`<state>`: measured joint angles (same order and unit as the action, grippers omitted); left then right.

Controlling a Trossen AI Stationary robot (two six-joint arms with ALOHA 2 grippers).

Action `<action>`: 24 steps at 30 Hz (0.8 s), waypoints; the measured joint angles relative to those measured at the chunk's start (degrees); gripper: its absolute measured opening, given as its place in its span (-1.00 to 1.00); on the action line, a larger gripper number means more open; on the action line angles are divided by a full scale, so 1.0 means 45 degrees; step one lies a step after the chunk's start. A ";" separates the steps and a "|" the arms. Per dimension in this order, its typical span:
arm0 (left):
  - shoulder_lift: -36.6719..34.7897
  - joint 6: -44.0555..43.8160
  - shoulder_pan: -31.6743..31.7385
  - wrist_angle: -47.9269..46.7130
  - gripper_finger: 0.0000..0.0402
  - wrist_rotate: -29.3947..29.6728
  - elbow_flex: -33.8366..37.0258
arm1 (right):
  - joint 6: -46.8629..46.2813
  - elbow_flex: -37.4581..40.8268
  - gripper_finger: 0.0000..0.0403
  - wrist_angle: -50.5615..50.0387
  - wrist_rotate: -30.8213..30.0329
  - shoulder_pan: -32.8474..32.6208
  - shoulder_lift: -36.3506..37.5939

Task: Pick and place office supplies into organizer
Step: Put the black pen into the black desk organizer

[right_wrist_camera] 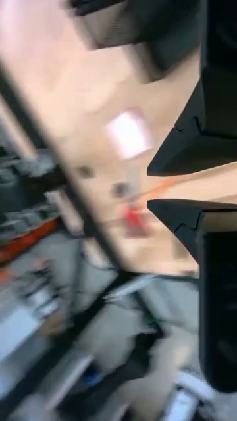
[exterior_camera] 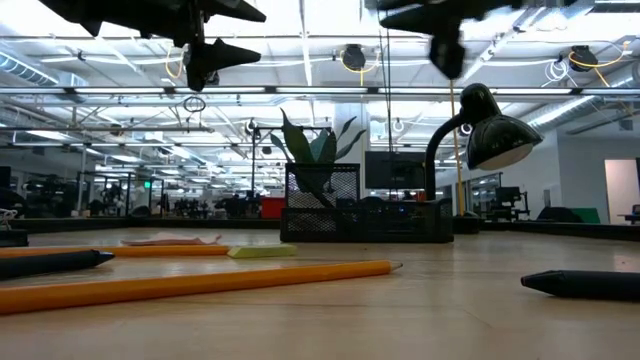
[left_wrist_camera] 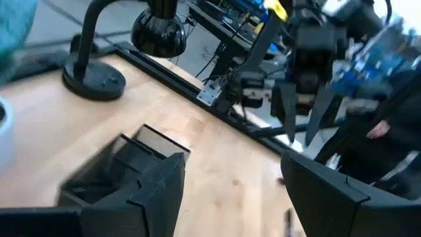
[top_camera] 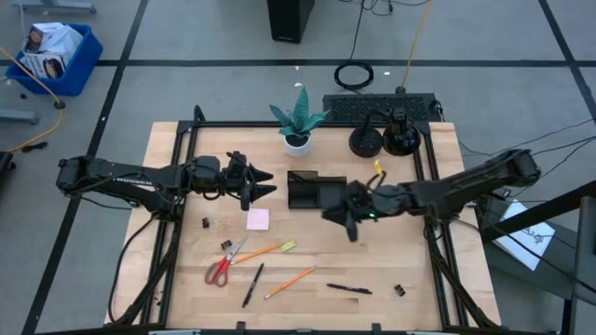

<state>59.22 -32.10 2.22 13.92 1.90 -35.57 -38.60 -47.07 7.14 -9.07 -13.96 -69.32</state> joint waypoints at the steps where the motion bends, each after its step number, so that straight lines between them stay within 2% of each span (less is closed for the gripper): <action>1: 0.0000 -0.0484 0.0000 0.0055 0.27 0.0008 0.0000 | -0.0197 0.0000 -0.70 -0.0786 0.0198 -0.0221 0.0282; 7: 0.0000 -0.1623 0.0000 0.0732 0.27 0.0806 0.0005 | -0.2252 0.0000 -0.70 -0.4321 0.1815 -0.2435 0.1004; 13: 0.0000 -0.1057 0.0000 0.0207 0.27 0.0927 0.0005 | -0.4056 0.0005 -0.61 -0.4475 0.2564 -0.4496 0.0213; 16: 0.0002 -0.0488 -0.0028 -0.0179 0.27 0.0891 0.0005 | -0.5049 0.0005 -0.46 -0.3978 0.2785 -0.4809 -0.0266; 20: 0.0002 -0.0320 -0.0153 -0.0762 0.27 0.0840 0.0005 | -0.6424 0.0005 -0.25 -0.4411 0.2726 -0.5376 -0.1158; 24: 0.0000 -0.0168 -0.0375 -0.1289 0.27 0.0824 0.0005 | -0.6922 0.0010 -0.19 -0.5611 0.2791 -0.6165 -0.2253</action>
<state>59.22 -32.86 0.53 8.12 5.61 -35.55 -69.75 -47.03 -18.11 3.49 -41.70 -79.46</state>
